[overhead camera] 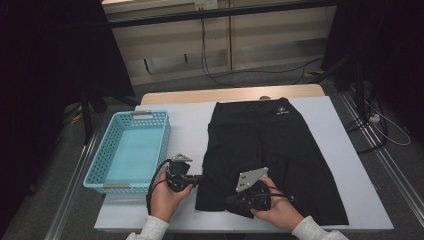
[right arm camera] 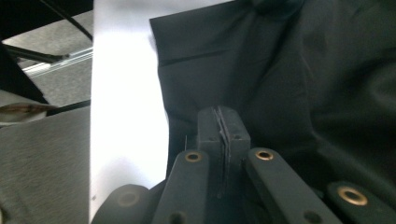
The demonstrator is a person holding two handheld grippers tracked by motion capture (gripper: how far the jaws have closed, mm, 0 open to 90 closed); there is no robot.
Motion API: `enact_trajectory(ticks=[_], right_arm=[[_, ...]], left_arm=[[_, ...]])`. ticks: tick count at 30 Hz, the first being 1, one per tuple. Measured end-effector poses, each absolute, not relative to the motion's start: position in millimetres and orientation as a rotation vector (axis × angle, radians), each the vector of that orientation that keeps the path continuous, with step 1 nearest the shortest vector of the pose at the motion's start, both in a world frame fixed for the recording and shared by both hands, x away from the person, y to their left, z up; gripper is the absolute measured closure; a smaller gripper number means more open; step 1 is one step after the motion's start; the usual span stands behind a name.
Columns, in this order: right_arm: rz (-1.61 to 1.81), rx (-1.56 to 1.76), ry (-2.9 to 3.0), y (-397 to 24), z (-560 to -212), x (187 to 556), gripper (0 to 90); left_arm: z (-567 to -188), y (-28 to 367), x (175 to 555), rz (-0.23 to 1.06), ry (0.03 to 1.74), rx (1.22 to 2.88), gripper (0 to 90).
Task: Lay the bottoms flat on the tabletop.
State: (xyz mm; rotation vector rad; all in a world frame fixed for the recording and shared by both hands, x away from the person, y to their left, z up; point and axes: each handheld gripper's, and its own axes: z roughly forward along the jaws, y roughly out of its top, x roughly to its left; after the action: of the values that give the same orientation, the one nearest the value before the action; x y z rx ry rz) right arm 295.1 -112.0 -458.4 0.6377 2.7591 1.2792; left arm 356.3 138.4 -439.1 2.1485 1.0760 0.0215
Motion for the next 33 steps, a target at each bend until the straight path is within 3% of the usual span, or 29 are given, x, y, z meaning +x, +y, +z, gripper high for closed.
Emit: enact_trajectory(ticks=[8,14,23,33], right_arm=[[1.29,0.635,2.79,-114,-458,292,89.4],[1.313,0.638,2.812,-115,-458,293,89.4],[1.301,0.608,2.846,-114,-457,290,89.4],[1.305,0.591,2.86,-115,-457,289,89.3]], left_arm=[[-437,141,357,0.036,1.075,2.135,86.6],[-441,143,361,0.036,1.094,2.096,71.3],[-445,143,367,0.112,1.089,2.091,56.8],[-451,135,381,0.183,1.068,2.107,54.4]])
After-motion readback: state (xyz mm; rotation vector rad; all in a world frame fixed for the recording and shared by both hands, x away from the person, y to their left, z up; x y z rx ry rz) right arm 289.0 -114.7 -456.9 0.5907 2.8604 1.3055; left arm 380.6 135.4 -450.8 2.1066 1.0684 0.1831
